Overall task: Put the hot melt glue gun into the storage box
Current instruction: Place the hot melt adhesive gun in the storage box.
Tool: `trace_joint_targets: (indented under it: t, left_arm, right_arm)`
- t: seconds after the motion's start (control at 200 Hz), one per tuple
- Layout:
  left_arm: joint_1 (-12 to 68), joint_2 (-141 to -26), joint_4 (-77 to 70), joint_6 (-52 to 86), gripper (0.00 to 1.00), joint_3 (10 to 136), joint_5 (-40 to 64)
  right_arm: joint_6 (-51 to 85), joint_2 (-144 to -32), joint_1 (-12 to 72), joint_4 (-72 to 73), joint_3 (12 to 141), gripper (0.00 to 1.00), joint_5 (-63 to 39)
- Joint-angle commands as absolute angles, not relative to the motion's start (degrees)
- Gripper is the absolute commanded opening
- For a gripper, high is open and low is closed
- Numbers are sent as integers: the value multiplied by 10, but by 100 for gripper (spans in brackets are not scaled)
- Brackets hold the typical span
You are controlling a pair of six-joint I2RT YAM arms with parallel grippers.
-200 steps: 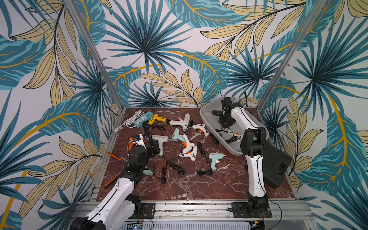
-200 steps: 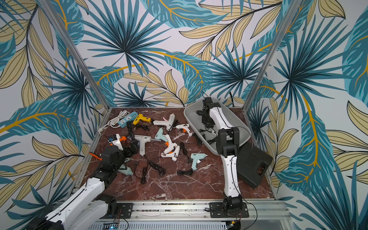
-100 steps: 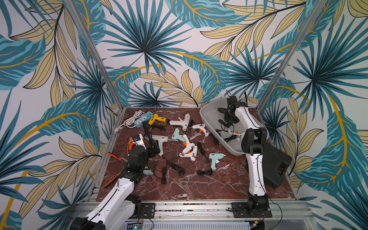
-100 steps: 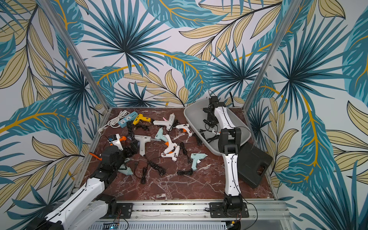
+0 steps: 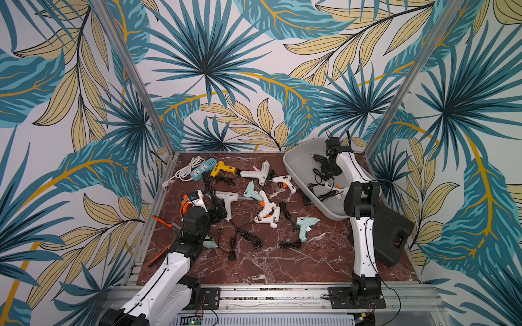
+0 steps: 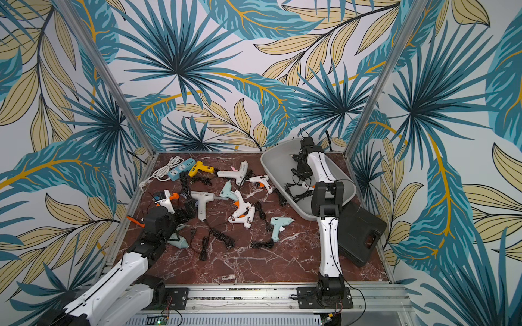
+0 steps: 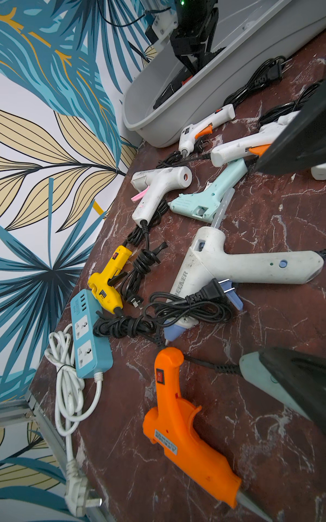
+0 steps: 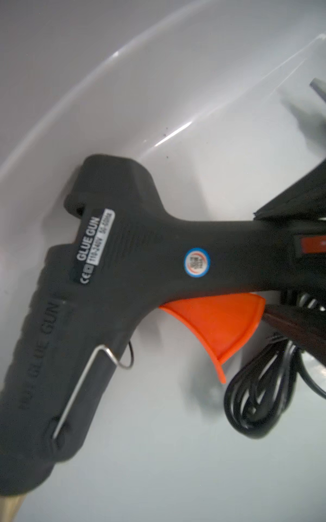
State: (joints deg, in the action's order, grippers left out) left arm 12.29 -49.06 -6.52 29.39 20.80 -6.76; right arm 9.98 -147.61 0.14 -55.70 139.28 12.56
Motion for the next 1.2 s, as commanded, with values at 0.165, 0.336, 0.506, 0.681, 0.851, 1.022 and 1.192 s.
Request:
trace_joint_targets:
  t: [0.165,0.336,0.506,0.681,0.851,1.022,1.192]
  left_arm:
    - [124,-485,-58,289,100,211,-76]
    - [124,-480,-56,289,100,209,-78]
    - [124,-474,-51,287,100,209,-80]
    - [124,-470,-51,288,100,208,-81]
    - [124,-468,-46,284,100,212,-83]
    - [124,-465,-36,278,100,219,-85]
    - [124,-465,-35,279,100,219,-87]
  right_arm:
    - [116,-1484,0,-560,1382,57,121]
    - [134,-1454,-4,-574,1365,60,155]
    - [130,-1416,-4,-573,1347,60,192]
    - [122,-1409,-4,-574,1333,60,226]
    - [121,-1424,-8,-574,1314,60,239]
    - [122,-1434,-14,-574,1297,60,224]
    - [119,-1431,-15,-578,1284,64,177]
